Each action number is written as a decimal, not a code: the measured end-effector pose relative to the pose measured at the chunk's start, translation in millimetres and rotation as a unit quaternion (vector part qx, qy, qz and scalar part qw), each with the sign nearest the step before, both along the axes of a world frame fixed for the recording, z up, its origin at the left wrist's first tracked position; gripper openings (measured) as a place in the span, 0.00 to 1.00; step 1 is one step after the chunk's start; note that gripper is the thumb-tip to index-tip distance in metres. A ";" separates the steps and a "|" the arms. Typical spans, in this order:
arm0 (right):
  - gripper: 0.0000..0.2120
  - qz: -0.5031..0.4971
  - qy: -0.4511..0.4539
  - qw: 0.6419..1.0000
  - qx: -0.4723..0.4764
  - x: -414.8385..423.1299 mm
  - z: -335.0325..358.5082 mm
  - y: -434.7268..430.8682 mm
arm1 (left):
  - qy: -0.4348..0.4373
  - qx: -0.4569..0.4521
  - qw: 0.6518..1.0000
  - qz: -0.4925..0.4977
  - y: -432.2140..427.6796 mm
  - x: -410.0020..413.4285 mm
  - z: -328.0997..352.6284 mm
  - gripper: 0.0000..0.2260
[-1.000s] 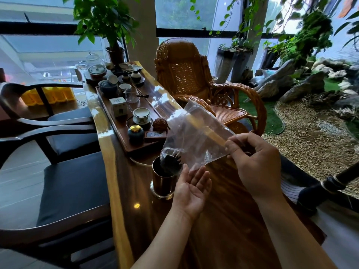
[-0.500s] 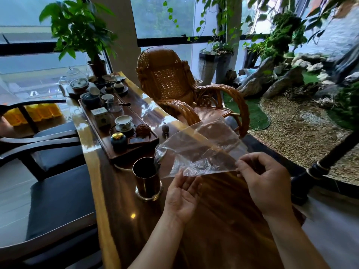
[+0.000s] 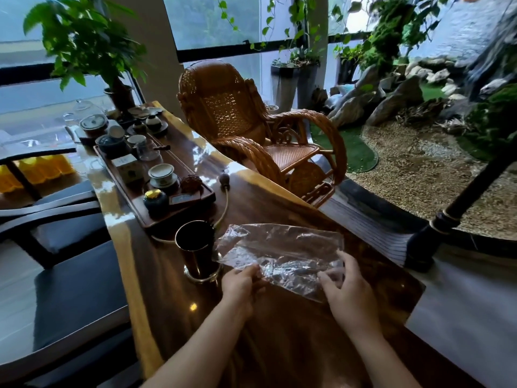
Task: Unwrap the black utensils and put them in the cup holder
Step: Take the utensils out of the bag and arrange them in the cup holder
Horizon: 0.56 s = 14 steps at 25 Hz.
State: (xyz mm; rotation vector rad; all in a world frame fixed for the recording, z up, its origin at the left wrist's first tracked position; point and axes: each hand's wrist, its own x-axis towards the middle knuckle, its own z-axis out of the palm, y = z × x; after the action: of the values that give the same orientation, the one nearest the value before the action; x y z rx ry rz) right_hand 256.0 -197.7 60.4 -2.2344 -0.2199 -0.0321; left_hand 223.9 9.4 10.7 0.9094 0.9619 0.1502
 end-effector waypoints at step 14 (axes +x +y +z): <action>0.06 -0.111 0.166 0.980 -0.004 4.3 -85.0 13.3 | 0.043 0.053 0.995 -0.075 12.7 -10.7 -47.8 0.08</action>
State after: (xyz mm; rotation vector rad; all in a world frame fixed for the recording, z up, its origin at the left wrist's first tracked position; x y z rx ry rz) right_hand 260.2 -184.4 -24.6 -2.2219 0.2122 0.2210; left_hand 213.2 22.1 -37.1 1.0888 0.9676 0.0353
